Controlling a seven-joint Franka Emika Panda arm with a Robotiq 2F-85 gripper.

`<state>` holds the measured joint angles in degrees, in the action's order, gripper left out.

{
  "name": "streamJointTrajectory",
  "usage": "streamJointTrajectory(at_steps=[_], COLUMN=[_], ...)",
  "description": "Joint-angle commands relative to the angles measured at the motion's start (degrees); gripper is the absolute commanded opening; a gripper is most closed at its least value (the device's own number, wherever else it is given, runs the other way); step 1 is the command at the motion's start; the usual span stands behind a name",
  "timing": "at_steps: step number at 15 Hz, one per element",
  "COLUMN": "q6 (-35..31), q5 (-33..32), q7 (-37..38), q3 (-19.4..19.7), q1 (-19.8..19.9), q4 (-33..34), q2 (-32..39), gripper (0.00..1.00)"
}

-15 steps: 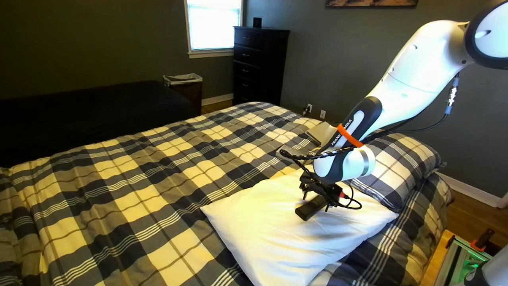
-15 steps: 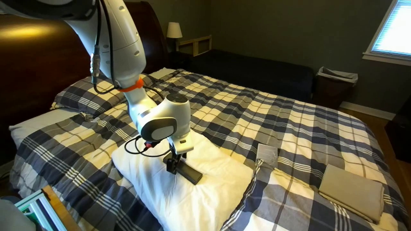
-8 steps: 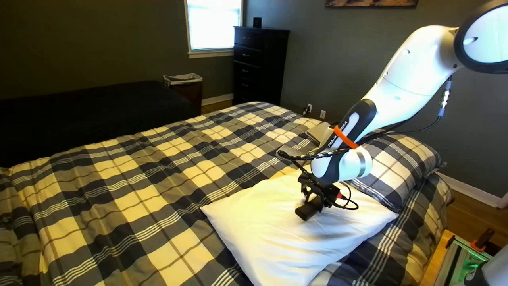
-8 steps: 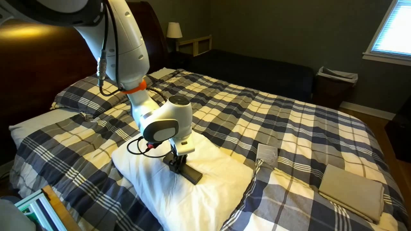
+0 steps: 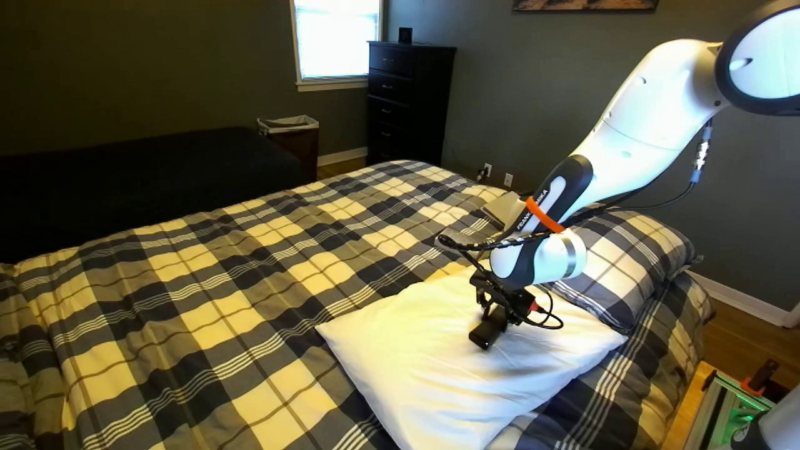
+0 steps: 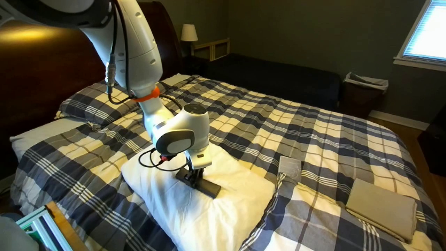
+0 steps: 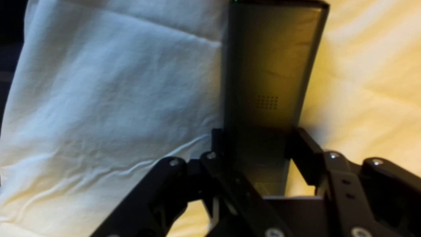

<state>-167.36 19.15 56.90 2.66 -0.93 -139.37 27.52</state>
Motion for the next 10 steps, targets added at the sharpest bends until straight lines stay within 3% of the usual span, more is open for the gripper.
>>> streamJointTrajectory(at_steps=[1,10], q6=[0.6,3.8], q5=[0.6,-4.4], q7=[0.6,1.8], q3=[1.7,9.9], q1=[-1.6,-5.5], q4=[-0.9,-5.1], q2=[-1.5,-8.9], gripper=[0.29,0.29])
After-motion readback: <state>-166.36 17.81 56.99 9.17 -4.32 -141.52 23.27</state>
